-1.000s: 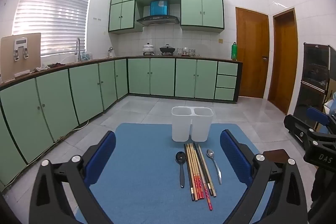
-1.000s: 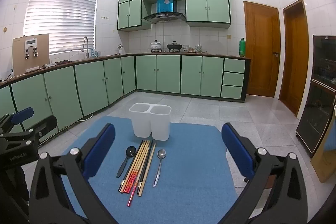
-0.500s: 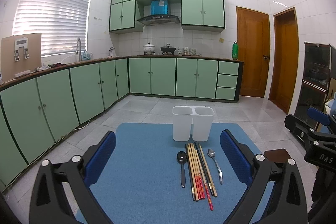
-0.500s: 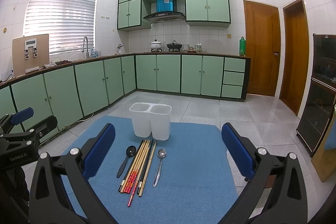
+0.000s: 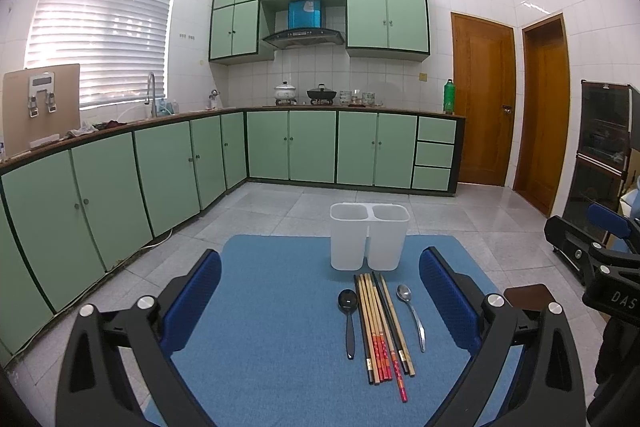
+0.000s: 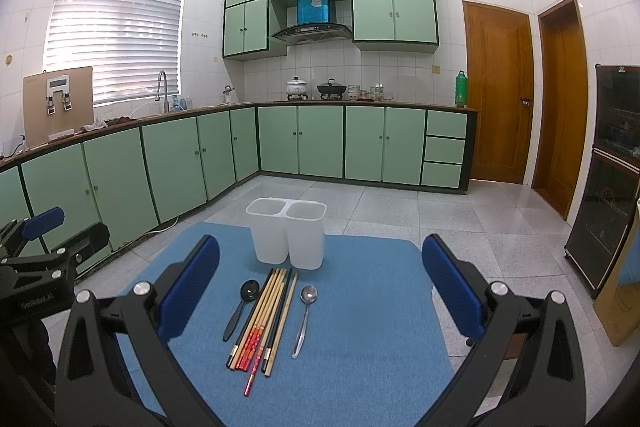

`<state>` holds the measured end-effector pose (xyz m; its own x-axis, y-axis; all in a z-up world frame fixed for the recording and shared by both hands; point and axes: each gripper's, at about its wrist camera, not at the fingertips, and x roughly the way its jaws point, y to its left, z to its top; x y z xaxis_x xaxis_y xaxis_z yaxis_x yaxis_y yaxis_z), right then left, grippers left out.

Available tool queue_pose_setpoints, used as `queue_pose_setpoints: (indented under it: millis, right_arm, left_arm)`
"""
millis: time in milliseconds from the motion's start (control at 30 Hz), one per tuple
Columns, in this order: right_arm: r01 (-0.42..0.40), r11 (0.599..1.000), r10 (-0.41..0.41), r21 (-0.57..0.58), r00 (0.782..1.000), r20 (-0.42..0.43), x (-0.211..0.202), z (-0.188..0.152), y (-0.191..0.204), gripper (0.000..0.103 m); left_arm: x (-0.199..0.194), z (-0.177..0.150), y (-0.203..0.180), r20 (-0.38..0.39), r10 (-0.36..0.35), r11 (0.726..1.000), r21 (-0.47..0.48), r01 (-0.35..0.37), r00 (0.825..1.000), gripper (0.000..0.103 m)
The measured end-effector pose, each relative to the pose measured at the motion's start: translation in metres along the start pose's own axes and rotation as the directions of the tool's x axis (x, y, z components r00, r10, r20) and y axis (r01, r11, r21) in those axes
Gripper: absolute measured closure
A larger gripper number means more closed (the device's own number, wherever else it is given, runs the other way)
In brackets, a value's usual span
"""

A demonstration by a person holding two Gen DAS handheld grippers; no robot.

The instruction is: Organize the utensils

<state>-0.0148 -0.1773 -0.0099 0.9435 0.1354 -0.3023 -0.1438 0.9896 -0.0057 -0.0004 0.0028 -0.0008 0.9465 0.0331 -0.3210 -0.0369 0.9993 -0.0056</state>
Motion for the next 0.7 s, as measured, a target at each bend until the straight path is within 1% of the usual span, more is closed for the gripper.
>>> queue_pose_setpoints:
  millis: [700]
  right_arm:
    - [0.001,1.0,-0.001,0.009,1.0,-0.007,0.0066,-0.0032,-0.0015,0.005]
  left_arm:
    - [0.0057,0.0,0.0006,-0.013,0.007,1.0,0.0,-0.007,1.0,0.006]
